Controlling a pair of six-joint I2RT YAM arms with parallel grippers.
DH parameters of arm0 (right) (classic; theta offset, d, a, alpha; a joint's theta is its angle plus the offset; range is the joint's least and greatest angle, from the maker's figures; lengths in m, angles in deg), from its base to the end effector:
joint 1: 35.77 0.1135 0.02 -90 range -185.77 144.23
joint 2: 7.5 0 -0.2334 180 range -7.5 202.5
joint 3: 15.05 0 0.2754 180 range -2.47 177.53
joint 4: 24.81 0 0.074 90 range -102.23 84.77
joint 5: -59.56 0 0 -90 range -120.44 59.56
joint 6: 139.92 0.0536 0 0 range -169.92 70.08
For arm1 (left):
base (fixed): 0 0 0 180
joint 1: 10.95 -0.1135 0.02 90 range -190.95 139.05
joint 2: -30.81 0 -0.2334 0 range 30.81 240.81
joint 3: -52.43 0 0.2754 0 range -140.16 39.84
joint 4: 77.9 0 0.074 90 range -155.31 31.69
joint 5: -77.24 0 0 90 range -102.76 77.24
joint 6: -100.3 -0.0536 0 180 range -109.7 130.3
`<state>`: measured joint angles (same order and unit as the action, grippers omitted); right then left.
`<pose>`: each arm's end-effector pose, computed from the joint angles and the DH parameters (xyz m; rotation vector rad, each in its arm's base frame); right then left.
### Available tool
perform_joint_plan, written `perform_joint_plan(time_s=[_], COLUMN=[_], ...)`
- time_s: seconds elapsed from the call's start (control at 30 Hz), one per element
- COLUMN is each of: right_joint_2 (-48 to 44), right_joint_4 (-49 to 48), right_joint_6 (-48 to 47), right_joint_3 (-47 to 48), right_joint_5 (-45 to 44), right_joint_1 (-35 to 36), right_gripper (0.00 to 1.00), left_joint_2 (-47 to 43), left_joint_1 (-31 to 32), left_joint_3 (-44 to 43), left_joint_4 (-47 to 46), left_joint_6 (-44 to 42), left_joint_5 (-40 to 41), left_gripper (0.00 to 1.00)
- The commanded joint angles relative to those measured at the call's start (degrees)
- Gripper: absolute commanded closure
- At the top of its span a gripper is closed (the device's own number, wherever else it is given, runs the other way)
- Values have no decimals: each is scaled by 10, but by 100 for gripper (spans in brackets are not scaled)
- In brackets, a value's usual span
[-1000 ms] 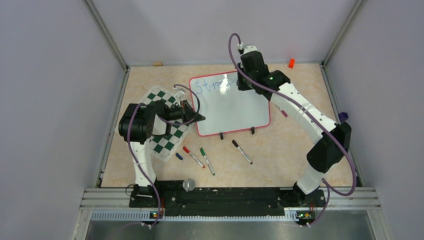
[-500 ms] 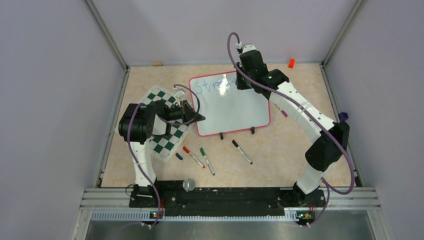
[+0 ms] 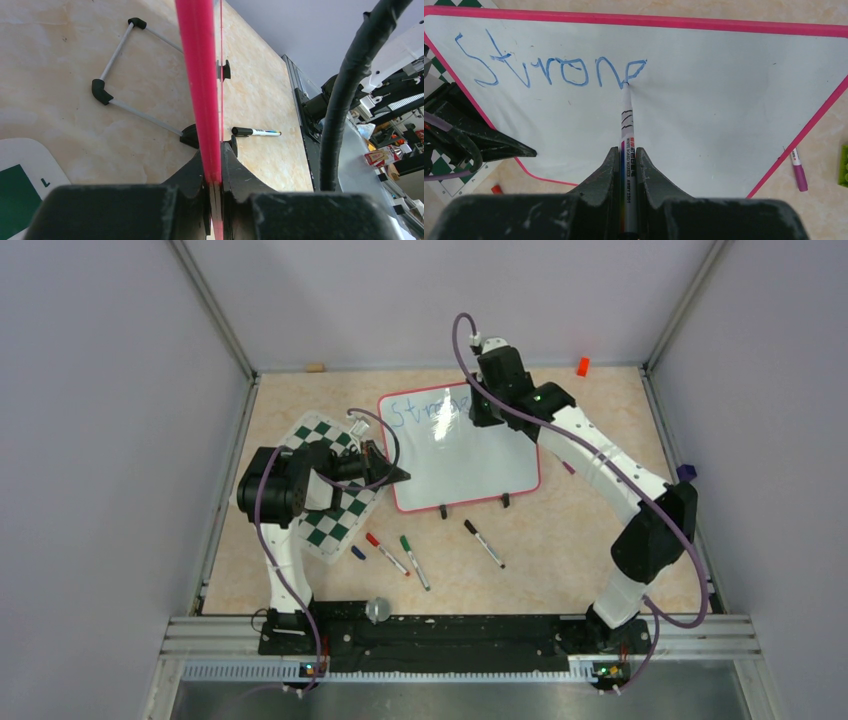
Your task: Write a sentence on the whiteboard
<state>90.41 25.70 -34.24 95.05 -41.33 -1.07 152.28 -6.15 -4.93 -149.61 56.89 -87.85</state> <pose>0.3516 0.2311 0.3243 -0.2677 2.2228 0.2681 0.3436 -0.0808 0.0764 0.6230 1.6765 -1.5965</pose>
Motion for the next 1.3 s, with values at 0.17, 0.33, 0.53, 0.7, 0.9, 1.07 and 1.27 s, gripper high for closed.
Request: perform_joint_plan(time_s=[0.17, 0.33, 0.53, 0.7, 0.9, 1.07, 1.27], right_joint_2=[-2, 15, 30, 36, 23, 5, -11], right_joint_4=[16, 21, 20, 21, 27, 27, 27], right_joint_6=[-4, -8, -22, -22, -15, -7, 2], right_joint_3=[23, 56, 85, 93, 65, 27, -5], right_joint_5=[-53, -60, -64, -59, -54, -44, -38], right_joint_1=[-7, -6, -7, -6, -7, -7, -6], right_gripper=[100, 100, 100, 100, 100, 100, 100], left_joint_2=[-3, -3, -3, -3, -3, -3, -2], left_joint_1=[-6, -6, -6, -6, -6, -6, -6], left_joint_3=[0, 1, 0, 1, 0, 0, -1], left_joint_4=[-85, -85, -85, -85, -85, -85, -85], left_joint_6=[-58, -57, -57, -57, -57, -57, -56], left_joint_5=[9, 9, 9, 9, 10, 9, 9], left_gripper=[95, 95, 95, 95, 95, 95, 95])
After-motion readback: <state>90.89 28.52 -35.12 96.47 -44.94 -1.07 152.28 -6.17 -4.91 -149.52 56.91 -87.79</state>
